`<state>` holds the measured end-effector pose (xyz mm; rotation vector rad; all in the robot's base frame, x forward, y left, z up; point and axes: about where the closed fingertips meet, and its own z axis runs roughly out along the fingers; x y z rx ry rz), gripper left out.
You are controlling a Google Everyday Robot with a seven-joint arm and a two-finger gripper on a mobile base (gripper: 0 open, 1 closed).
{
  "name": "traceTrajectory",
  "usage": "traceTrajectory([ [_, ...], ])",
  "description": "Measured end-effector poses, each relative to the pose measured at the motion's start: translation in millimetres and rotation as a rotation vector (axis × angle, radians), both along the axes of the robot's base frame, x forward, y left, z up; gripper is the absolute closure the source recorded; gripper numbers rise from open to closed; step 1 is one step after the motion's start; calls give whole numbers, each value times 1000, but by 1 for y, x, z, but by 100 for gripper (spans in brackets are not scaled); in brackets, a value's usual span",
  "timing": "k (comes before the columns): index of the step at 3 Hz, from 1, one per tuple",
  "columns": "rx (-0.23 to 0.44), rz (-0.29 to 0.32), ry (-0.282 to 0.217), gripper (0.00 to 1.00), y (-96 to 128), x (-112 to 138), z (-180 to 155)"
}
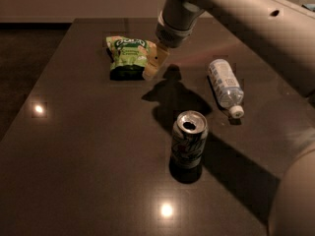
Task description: Pick green rice chip bag
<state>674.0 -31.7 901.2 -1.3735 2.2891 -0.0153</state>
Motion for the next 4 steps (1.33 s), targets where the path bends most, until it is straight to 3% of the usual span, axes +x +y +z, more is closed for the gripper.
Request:
traceTrajectory([
  [2, -46, 115, 6, 0, 51, 32, -34],
  [3, -43, 143, 10, 14, 69, 38, -40],
  [4, -37, 158, 20, 34, 78, 42, -43],
])
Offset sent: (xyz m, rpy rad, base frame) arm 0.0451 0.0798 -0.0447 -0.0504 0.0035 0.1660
